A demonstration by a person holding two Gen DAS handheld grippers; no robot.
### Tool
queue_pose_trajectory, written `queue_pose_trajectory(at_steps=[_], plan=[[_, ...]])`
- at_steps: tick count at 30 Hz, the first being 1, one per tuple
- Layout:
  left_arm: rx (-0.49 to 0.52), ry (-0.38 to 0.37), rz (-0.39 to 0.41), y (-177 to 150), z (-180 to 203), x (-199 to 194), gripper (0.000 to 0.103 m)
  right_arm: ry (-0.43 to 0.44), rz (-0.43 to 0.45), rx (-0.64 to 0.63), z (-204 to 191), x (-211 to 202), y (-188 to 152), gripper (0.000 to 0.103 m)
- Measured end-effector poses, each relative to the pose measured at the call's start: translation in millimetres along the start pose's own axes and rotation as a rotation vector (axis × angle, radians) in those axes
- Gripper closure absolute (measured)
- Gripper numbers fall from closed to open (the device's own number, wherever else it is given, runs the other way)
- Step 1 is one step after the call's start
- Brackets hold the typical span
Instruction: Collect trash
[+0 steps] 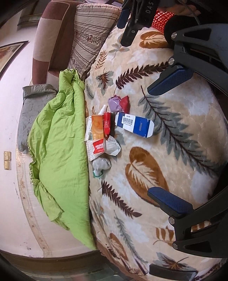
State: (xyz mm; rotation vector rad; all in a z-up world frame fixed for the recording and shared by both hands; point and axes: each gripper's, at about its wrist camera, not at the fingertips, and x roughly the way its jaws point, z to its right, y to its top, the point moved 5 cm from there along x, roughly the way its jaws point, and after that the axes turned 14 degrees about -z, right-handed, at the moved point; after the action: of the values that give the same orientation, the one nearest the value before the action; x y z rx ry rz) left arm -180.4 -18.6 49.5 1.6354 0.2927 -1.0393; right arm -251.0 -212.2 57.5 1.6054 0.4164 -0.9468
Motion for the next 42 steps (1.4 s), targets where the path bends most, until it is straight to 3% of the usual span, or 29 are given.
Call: queue_pose_trajectory(at_steps=[18,42], plan=[[0.007,-0.007,-0.021,-1.2,1.8,3.5,0.000,-0.057,-0.012,-0.026,-3.4,2.0,-0.5,0.008],[0.008,-0.005,-0.041,-3.4,-2.6,5.2,0.000,-0.021,-0.036,0.021,8.5,6.6,-1.1,0.008]])
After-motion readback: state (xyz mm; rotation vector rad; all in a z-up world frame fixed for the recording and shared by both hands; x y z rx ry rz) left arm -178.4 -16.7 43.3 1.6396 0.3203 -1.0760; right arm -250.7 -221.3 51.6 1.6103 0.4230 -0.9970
